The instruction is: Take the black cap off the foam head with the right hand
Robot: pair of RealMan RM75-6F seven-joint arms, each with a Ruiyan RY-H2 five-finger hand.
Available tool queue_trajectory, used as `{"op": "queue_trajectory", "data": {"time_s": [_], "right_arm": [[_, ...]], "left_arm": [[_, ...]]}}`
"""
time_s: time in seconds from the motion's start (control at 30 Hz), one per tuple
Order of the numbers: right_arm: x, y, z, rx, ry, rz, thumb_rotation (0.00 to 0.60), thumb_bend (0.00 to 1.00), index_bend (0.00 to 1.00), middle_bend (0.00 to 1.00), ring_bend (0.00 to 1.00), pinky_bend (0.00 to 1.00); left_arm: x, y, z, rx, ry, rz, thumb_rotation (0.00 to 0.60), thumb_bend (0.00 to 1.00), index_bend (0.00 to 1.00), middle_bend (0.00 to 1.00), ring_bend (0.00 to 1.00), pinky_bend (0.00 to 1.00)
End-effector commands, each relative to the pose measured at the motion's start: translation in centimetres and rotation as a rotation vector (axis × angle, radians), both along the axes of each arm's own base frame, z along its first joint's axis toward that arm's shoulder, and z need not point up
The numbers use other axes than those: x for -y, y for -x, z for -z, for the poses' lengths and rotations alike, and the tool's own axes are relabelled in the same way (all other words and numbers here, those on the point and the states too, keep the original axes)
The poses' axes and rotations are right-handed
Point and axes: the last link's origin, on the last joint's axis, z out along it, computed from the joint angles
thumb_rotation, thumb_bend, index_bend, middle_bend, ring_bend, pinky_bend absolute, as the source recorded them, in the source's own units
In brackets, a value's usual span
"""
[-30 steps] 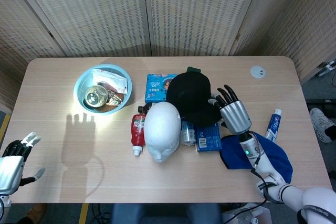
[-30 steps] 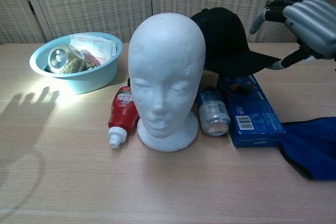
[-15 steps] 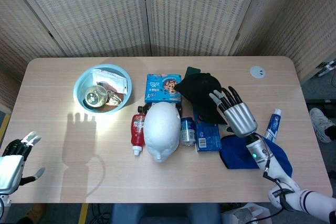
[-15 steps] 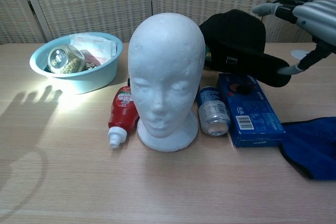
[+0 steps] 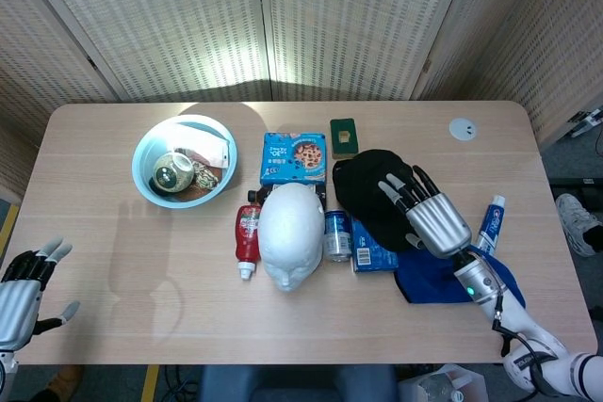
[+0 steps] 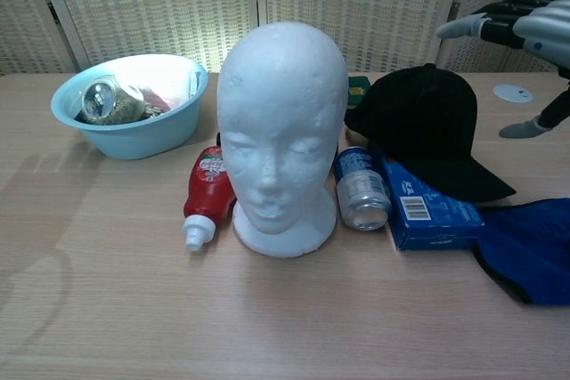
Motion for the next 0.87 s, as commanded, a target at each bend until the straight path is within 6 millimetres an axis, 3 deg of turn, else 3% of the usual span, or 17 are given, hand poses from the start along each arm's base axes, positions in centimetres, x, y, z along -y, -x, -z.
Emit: {"op": "queue_trajectory", "data": {"time_s": [0.03,0.13,0.3,0.4,0.63,0.87], "right_arm": [[-0.9,0.4,-1.8,0.023,0.073,0.015,0.600,0.00,0.00,0.02,0.00,0.00],[-1.9,1.2,-3.5,0.028,0.137,0.047,0.600,0.00,0.02,0.13,0.08,0.12],[-4.3,3.2,-6.2,0.035,0.229,0.123,0.600,0.00,0.22,0.27,0.25,0.31],[-5.9,4.6,-7.3,0.039,0.252,0.185,0.600,0.04,0.28,0.32,0.29,0.37],[-10.4,7.8,-9.7,0.006,0.259,0.332,0.600,0.05,0.28,0.34,0.30,0.38],[-13.0,9.3,-10.7,0.001,0.256,0.409,0.600,0.05,0.28,0.34,0.30,0.38]], "left_arm": [[0.0,0.1,-0.1,-0.001,-0.002,-0.002,0.600,0.17,0.16,0.09,0.14,0.08],[-0.1,0.1,-0.1,-0.001,-0.005,-0.001,0.600,0.17,0.16,0.09,0.14,0.08],[-0.3,0.1,-0.1,0.003,-0.009,0.004,0.600,0.17,0.16,0.09,0.13,0.08],[-0.5,0.0,0.0,0.004,-0.009,0.010,0.600,0.17,0.16,0.09,0.13,0.08],[-0.8,-0.2,0.2,0.010,-0.018,0.020,0.600,0.17,0.16,0.09,0.13,0.08],[-0.9,-0.2,0.5,0.011,-0.015,0.019,0.600,0.17,0.16,0.09,0.13,0.08]]}}
